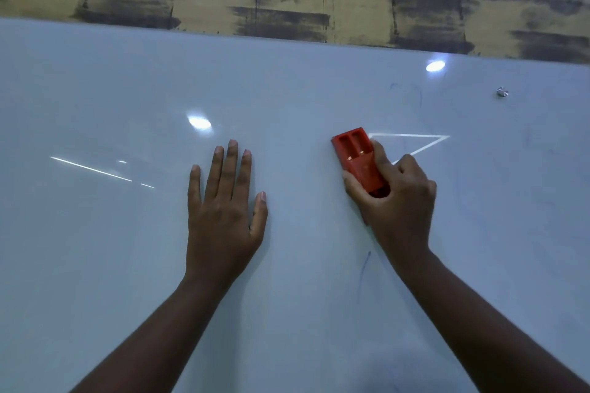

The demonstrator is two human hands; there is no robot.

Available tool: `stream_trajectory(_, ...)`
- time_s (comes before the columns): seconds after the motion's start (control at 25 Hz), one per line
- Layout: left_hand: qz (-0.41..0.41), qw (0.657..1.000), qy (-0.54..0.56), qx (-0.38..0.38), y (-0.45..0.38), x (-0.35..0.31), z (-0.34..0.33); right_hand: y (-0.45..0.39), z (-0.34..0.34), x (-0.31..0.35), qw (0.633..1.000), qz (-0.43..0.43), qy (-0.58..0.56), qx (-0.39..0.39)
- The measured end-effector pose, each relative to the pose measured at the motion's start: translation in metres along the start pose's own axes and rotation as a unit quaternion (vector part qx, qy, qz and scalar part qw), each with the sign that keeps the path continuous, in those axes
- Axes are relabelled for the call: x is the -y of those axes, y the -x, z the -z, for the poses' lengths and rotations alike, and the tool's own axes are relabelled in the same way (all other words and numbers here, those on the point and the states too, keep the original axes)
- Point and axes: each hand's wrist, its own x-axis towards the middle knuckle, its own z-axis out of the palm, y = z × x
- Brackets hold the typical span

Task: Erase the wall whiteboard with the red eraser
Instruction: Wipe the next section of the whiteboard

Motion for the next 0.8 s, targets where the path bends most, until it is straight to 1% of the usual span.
stream_trajectory(0.08, -0.003, 1.000, 0.000, 0.004, 0.003, 0.000, 0.001, 0.015, -0.005, 0.019, 0.999, 0.032, -0.001, 0.017)
stream_trajectory(0.24, -0.008, 1.000, -0.003, 0.022, 0.013, 0.000, 0.002, 0.064, -0.007, 0.045, 0.988, 0.138, 0.014, 0.067)
stream_trajectory(0.32, -0.017, 0.999, -0.003, 0.029, 0.018, 0.002, 0.003, 0.076, -0.005, 0.047, 0.984, 0.162, 0.019, 0.074)
stream_trajectory(0.44, -0.025, 0.999, -0.001, 0.029, 0.030, 0.004, 0.007, 0.070, 0.003, 0.038, 0.978, 0.192, 0.035, 0.074)
stream_trajectory(0.52, -0.027, 0.999, 0.004, 0.027, 0.041, 0.004, 0.009, 0.055, 0.010, 0.019, 0.981, 0.175, 0.054, 0.061)
stream_trajectory(0.56, -0.027, 0.999, 0.005, 0.026, 0.045, 0.004, 0.010, 0.044, 0.015, 0.005, 0.985, 0.149, 0.062, 0.052)
stream_trajectory(0.68, -0.019, 0.999, 0.011, 0.025, 0.055, 0.002, 0.012, 0.015, 0.033, -0.035, 0.997, 0.036, 0.069, 0.030)
stream_trajectory(0.8, -0.011, 0.999, 0.014, 0.029, 0.063, -0.001, 0.013, 0.006, 0.039, -0.051, 0.998, -0.037, 0.030, 0.035)
